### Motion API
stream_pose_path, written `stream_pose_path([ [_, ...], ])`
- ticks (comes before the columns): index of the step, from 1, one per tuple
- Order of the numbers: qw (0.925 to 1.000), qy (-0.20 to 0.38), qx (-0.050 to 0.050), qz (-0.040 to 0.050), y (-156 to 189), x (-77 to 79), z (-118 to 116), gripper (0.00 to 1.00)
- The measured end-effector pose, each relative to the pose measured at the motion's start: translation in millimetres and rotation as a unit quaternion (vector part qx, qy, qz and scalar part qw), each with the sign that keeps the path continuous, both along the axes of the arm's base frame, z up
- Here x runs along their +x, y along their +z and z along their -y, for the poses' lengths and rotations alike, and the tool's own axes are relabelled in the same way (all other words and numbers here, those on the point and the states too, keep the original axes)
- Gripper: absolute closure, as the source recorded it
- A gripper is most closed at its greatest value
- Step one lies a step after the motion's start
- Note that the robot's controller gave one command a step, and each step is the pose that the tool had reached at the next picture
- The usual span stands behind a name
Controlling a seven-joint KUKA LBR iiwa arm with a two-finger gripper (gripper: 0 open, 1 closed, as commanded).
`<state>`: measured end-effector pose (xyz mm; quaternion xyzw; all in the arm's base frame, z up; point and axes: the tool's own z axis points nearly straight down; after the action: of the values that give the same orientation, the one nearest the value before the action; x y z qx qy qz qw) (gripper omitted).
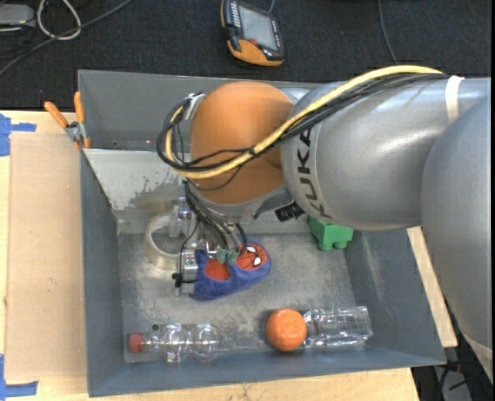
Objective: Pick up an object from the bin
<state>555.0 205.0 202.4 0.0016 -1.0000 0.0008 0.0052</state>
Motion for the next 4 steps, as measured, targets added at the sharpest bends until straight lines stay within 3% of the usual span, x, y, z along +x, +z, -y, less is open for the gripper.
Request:
stream_pose_path([
  [1, 1.0000, -0.003, 0.001, 0.0041, 4.7, 2.1, 1.6, 0.00],
  [2, 0.9939, 0.110, 0.002, 0.0038, -96.9, 39.3, 11.2, 0.00],
  [3, 0.9976, 0.069, 0.003, 0.0080, -44.7, 31.4, 14.1, 0.00],
  [4, 0.9982, 0.060, 0.001, -0.0007, -104.0, 29.6, 27.2, 0.00],
])
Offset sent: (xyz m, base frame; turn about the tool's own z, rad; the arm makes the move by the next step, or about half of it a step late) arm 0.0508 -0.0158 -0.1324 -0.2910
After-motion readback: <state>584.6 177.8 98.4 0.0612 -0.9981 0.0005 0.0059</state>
